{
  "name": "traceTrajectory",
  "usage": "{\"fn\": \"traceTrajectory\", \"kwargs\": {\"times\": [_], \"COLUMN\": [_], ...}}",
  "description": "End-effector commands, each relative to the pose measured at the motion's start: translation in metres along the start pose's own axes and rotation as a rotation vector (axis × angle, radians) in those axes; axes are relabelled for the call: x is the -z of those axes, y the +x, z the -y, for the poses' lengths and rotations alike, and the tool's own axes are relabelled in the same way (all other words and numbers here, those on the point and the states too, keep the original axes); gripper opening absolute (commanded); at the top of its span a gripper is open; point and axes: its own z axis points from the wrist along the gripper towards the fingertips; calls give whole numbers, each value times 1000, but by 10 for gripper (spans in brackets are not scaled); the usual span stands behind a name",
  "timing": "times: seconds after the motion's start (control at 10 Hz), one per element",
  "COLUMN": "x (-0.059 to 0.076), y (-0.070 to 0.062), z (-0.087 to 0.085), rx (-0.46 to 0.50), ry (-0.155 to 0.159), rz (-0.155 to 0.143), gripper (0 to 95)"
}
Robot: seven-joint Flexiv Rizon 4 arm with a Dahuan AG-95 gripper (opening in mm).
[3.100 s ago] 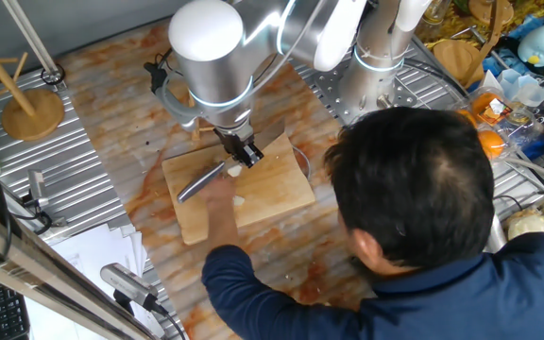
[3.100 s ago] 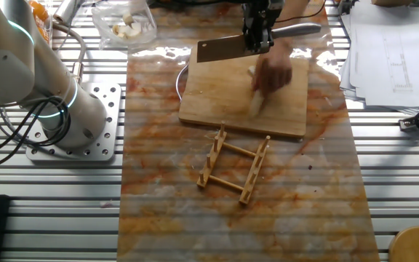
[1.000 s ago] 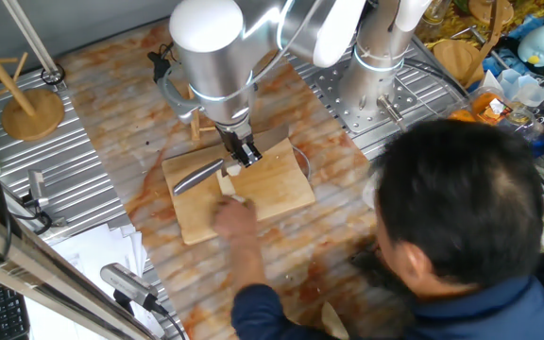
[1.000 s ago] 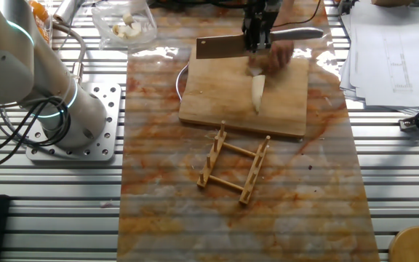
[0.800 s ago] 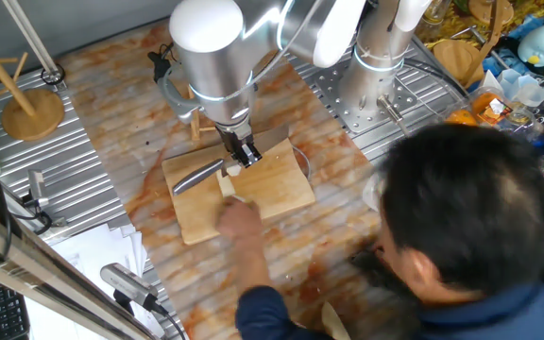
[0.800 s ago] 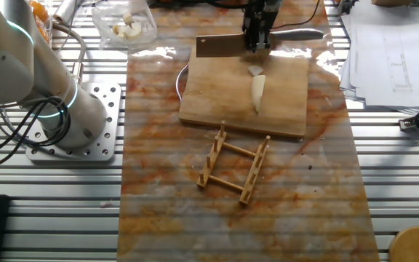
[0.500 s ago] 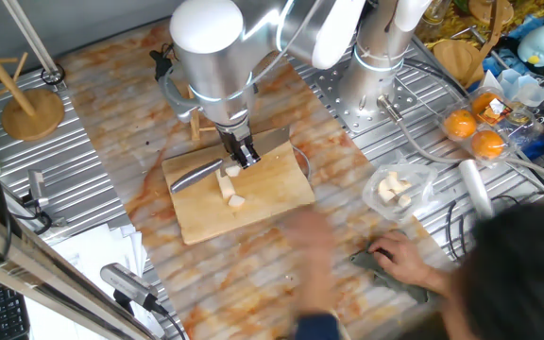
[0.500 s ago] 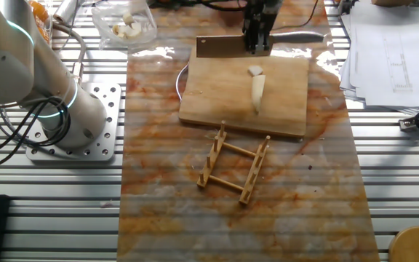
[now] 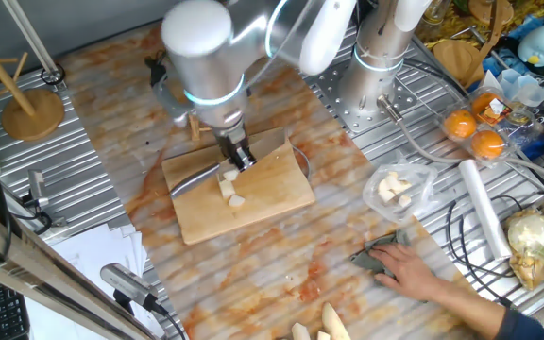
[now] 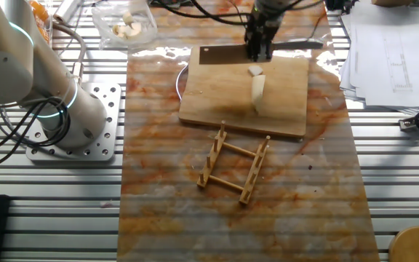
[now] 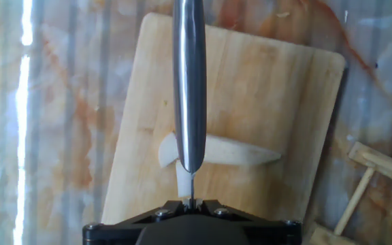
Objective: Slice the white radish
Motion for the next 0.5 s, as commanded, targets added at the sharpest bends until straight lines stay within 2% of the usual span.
{"fn": "traceTrajectory", "kwargs": {"times": [0.1, 0.2, 0.5], "x": [-4, -8, -20], "y": [-7, -12, -14], "z": [3, 4, 8], "rx": [-45, -63, -81], "ry": [-16, -13, -12], "rz": [1, 1, 11], "gripper": [0, 0, 0]}}
